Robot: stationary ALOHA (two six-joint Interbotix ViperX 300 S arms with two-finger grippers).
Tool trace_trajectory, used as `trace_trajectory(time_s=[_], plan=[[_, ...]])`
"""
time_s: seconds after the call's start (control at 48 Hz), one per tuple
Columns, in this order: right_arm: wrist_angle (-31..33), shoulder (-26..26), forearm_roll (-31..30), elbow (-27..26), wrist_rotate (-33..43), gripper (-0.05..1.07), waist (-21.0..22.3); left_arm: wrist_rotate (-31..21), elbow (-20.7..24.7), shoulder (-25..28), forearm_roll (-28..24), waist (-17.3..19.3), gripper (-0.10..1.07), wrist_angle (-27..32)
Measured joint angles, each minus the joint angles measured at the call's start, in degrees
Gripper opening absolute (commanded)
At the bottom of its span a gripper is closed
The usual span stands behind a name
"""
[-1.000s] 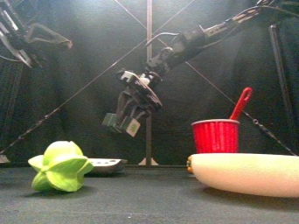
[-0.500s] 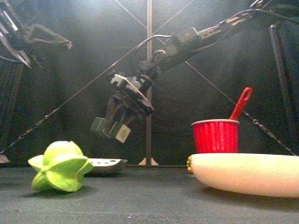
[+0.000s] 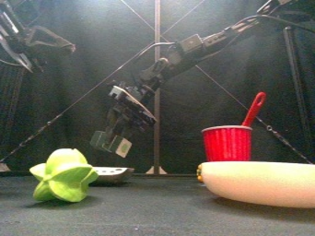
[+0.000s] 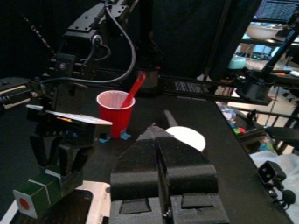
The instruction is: Place sushi roll on stove
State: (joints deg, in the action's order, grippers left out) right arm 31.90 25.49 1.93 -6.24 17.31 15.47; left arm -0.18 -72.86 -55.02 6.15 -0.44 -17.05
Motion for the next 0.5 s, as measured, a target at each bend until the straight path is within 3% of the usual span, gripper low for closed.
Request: trace_trajectory(time_s=[0.5], plan=[[-1.1, 2.5, -2.2, -0.4, 0.0, 0.54, -0.3, 0.0, -0.1, 0.0, 0.0, 0.0, 0.00, 0.0]])
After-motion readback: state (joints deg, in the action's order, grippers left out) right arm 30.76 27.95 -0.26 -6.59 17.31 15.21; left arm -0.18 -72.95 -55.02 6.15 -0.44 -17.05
